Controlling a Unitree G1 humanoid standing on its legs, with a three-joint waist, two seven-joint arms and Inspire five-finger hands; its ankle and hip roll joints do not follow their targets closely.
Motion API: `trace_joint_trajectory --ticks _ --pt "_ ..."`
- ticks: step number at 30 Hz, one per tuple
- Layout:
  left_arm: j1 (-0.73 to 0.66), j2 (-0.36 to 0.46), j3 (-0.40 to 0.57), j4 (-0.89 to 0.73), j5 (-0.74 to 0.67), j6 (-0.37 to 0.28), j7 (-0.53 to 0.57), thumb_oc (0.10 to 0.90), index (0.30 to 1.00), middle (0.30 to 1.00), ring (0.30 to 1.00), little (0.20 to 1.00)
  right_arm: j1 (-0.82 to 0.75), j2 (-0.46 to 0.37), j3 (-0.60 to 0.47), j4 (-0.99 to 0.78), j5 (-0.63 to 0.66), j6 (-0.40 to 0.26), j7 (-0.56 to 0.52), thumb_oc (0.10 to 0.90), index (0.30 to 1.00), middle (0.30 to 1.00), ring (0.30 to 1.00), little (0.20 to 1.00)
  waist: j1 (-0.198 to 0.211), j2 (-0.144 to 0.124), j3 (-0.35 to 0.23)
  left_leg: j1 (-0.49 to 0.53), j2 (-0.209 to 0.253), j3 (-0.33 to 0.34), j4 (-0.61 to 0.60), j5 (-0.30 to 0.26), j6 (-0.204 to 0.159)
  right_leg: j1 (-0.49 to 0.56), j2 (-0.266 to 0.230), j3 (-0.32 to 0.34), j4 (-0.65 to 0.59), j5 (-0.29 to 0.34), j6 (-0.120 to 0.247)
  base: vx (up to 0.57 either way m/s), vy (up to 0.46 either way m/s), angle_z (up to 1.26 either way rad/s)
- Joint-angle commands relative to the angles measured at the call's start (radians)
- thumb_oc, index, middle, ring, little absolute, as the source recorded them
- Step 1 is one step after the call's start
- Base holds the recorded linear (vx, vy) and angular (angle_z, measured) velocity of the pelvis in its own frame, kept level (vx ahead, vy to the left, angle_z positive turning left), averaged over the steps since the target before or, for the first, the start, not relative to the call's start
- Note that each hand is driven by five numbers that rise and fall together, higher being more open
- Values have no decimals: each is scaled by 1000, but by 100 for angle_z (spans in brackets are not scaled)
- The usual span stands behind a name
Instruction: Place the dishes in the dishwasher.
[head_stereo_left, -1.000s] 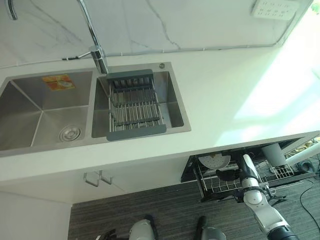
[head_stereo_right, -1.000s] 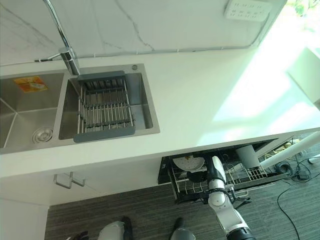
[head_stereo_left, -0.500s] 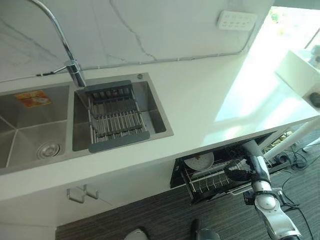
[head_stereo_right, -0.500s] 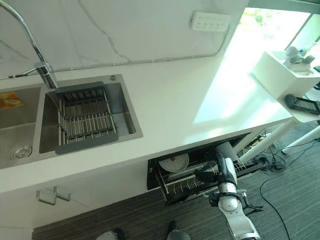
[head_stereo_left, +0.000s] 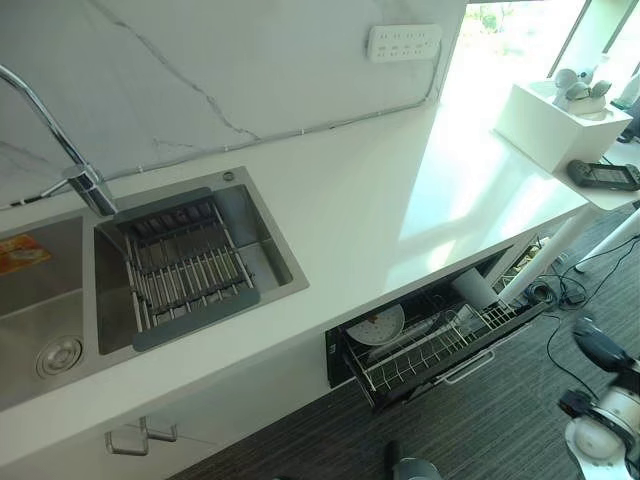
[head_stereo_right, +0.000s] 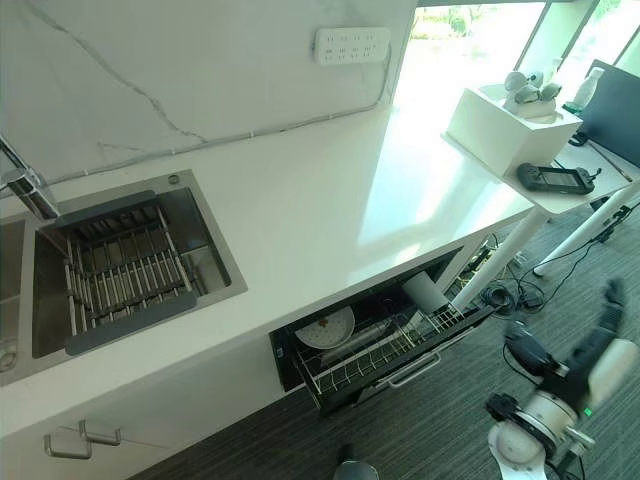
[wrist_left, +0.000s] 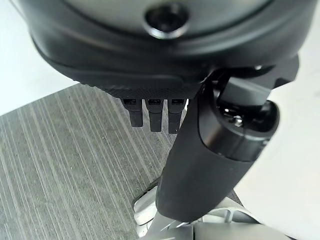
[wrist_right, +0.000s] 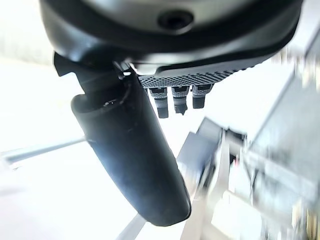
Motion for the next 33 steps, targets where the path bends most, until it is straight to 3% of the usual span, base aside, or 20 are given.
trace_joint_trajectory --ticks 1,2,4,6,11,14,15,17,18,24,33 --pt "-53 19 2 3 -25 -46 -17 800 900 900 900 900 -65 -36 -76 16 -3 -102 -107 800 900 900 900 900 0 4 30 39 -2 -70 -15 -84 27 56 -29 -22 160 -219 48 5 -15 -5" --pt "-64 25 -9 15 -47 -44 -18 800 900 900 900 900 -61 -8 -92 159 135 -175 -91 800 900 900 900 900 0 10 36 42 -7 -72 -15 -86 30 61 -24 -25 160 -223 42 0 0 0" --pt "-75 31 -27 24 -61 -40 -18 800 900 900 900 900 -64 24 -109 280 262 -234 -40 800 900 900 900 900 1 17 42 45 -12 -75 -15 -88 33 66 -19 -28 160 -226 34 7 -5 2" --pt "-92 38 -56 18 -83 -35 -17 800 900 900 900 900 -85 54 -112 394 407 -254 38 800 900 900 900 900 7 31 56 47 -23 -90 -15 -86 35 74 -11 -30 160 -230 21 0 0 0" --pt "-124 28 -106 -6 -127 -27 -11 800 900 900 900 900 -142 77 -70 518 579 -245 178 800 900 900 900 900 24 59 84 37 -38 -117 -15 -73 33 76 4 -34 160 -234 -4 -1 28 2" --pt "-134 19 -133 -26 -159 -15 0 800 900 900 900 900 -176 63 -33 546 549 -206 212 800 900 900 900 900 36 75 106 23 -43 -124 -15 -64 31 69 5 -46 160 -233 -14 -56 66 17" --pt "-139 9 -147 -34 -195 -7 12 800 900 900 900 900 -207 37 30 551 392 -170 207 800 900 900 900 900 52 82 131 2 -56 -133 -15 -52 31 36 -9 -51 200 -243 -22 -170 85 21" --pt "-147 3 -140 -33 -233 -30 35 800 900 900 900 900 -248 7 130 529 307 -117 235 800 900 900 900 900 70 82 166 -26 -68 -143 -15 -41 34 -3 -21 -52 253 -264 -30 -162 13 31" --pt "-151 7 -133 -31 -237 -38 37 800 900 900 900 900 -259 0 162 534 288 -114 250 800 900 900 900 900 78 77 179 -23 -78 -154 -15 -55 29 -9 -31 -42 285 -295 -24 -78 -42 33" --pt "-155 22 -119 -19 -222 -55 30 800 900 900 900 900 -360 -36 297 539 202 -111 300 800 900 900 900 900 133 79 225 -65 -95 -199 -14 -29 35 -70 -71 -50 401 -334 -40 -24 -21 26" --pt "-155 34 -114 -12 -204 -82 2 800 900 900 900 900 -492 -121 345 493 180 -99 351 800 900 900 900 900 192 90 251 -143 -105 -245 9 -8 36 -141 -110 -63 495 -363 -49 0 25 12"
